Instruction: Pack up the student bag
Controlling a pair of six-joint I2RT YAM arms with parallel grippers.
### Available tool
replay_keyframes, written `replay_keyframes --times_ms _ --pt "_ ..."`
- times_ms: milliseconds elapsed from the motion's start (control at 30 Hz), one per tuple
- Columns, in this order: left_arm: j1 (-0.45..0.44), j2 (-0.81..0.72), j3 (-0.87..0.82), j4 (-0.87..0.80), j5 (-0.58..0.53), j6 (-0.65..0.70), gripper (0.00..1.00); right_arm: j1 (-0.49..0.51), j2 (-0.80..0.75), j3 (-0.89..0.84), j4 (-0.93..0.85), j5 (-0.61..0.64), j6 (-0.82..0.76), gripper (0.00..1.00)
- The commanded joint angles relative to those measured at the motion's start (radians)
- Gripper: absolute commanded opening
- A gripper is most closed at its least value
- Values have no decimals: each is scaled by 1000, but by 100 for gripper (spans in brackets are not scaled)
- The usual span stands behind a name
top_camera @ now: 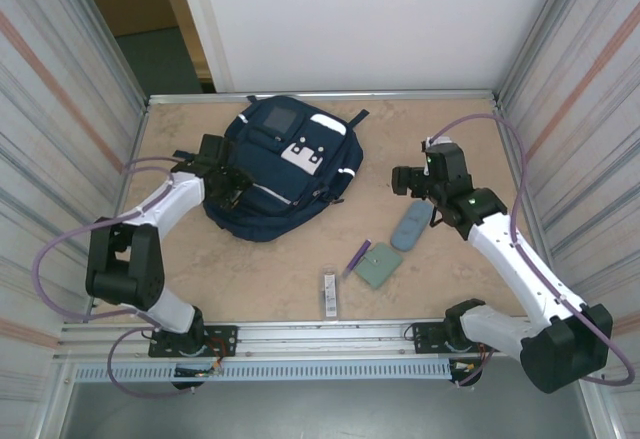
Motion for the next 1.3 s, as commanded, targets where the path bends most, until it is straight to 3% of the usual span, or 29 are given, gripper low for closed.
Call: replay_keyframes --times_ms 0,100,200,267,433,567,700,833,1267 --pt "2 58 3 73 15 -60 48 -2 25 -3 47 -150 1 99" --pt "12 70 17 92 45 -73 28 -3 90 19 71 -343 -49 99" --pt "10 44 74 7 -3 -17 8 -3 208 96 45 -497 -66 99" --pt "9 14 102 -37 -31 15 0 -3 299 146 40 -565 -67 99" --pt "20 -53 134 -60 37 36 0 -7 528 291 23 -754 -123 100" --pt "20 -52 177 -71 140 34 0 11 679 420 -34 -867 -208 85" --pt "14 -39 245 -87 256 48 0 56 775 483 -45 -846 -297 82" --pt "14 -57 263 -88 225 56 0 64 857 535 -42 -869 -306 74" --pt "20 -61 240 -55 286 48 0 51 1022 612 -77 -989 -369 68"
